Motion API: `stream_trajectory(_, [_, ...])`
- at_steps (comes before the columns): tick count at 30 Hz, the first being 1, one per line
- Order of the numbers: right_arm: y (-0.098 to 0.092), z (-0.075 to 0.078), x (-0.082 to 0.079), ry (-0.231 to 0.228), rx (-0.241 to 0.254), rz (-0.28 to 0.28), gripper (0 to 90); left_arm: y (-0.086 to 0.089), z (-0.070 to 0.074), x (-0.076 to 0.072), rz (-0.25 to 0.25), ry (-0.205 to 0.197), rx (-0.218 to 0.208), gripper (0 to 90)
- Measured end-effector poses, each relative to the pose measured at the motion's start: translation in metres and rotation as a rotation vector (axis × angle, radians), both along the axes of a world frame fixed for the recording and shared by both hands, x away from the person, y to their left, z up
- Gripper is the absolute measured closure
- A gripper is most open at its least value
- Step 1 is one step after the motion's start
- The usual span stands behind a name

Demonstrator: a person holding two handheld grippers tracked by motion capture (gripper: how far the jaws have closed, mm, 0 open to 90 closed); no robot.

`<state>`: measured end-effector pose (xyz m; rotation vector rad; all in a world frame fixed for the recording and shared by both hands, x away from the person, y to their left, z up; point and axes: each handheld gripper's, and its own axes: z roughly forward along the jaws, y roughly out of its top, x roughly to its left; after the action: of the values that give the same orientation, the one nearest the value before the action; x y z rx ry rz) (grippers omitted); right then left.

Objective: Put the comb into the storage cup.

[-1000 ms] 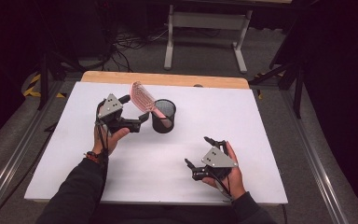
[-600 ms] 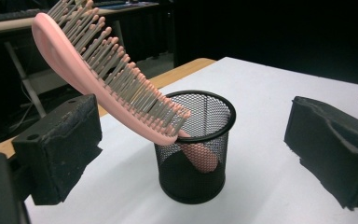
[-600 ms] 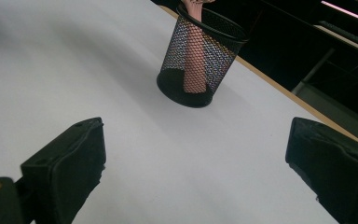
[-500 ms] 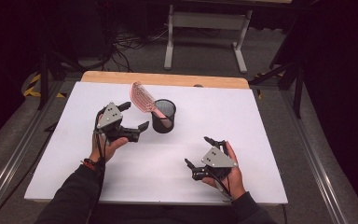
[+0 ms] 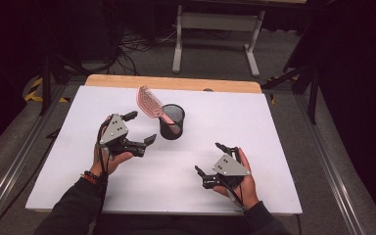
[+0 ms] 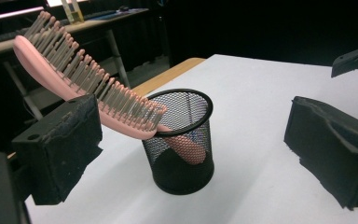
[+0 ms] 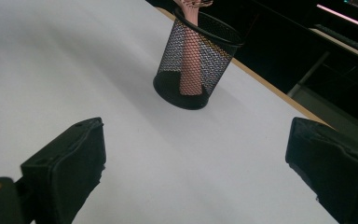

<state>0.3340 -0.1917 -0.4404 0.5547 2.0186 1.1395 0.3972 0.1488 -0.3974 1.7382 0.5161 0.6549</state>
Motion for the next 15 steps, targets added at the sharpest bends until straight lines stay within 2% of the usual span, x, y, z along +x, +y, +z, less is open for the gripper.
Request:
stream_trajectory(7, [-0.003,0.002,0.000,-0.005,0.008,-0.006,5.5,0.000,0.001,-0.007,-0.019,-0.016,0.007,5.9])
stream_trajectory(15, [-0.003,0.003,-0.001,-0.007,0.012,-0.007,5.5,0.001,-0.001,-0.017,-0.046,-0.027,0.046,6.1])
